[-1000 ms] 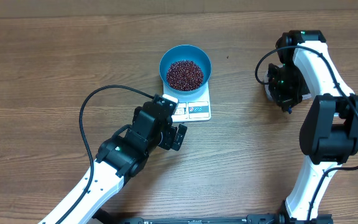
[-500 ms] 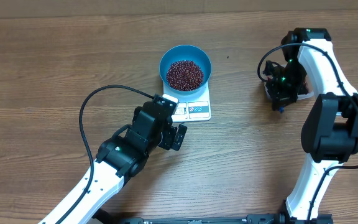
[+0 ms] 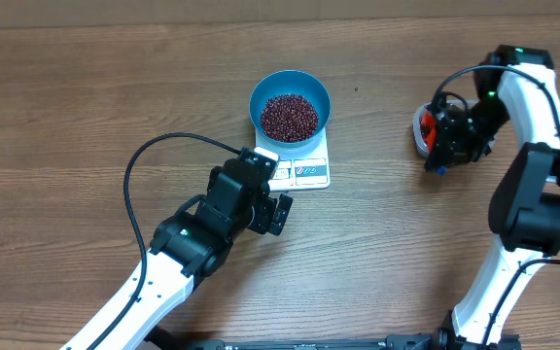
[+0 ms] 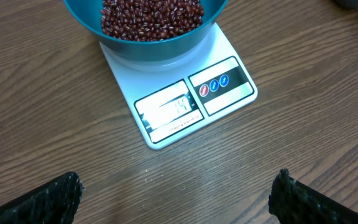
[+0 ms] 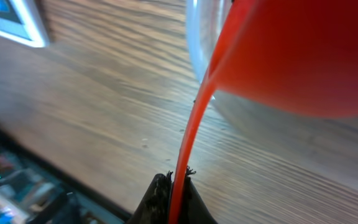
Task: Scoop item into bowl and weigh 150g on scale
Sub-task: 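Lift the filled scoop out of the tub with right gripper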
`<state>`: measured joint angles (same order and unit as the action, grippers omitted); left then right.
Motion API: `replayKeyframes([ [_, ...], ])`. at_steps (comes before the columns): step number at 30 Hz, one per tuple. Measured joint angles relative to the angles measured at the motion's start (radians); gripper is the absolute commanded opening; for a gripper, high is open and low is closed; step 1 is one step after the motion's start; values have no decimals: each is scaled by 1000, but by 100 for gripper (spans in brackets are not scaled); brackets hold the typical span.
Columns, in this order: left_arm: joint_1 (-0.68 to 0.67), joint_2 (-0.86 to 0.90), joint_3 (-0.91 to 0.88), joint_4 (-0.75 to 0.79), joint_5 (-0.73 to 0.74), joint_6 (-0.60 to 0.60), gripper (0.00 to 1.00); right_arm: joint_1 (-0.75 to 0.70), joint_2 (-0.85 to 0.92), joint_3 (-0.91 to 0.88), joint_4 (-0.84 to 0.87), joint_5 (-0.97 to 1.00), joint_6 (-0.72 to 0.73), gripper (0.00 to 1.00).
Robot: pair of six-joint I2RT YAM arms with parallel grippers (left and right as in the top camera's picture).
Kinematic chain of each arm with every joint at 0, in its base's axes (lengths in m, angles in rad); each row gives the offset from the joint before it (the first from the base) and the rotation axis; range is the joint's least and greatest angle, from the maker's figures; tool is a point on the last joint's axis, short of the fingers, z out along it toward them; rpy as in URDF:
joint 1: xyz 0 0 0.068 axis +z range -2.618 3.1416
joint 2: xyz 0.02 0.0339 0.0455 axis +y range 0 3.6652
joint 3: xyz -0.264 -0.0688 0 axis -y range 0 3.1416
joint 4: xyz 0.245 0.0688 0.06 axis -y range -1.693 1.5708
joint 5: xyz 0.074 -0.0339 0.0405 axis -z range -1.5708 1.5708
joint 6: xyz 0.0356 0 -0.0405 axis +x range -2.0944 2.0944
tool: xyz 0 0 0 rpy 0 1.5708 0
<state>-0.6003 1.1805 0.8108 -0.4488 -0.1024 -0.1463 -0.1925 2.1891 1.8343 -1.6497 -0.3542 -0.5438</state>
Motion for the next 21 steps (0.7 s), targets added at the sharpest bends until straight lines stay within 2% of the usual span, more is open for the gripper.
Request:
replayKeyframes([
  [9,0,0,0,0,0,0,100,-122,3,0,-45,-251,-166,4],
  [21,0,0,0,0,0,0,99,-140,4,0,-46,-404,-246,4],
])
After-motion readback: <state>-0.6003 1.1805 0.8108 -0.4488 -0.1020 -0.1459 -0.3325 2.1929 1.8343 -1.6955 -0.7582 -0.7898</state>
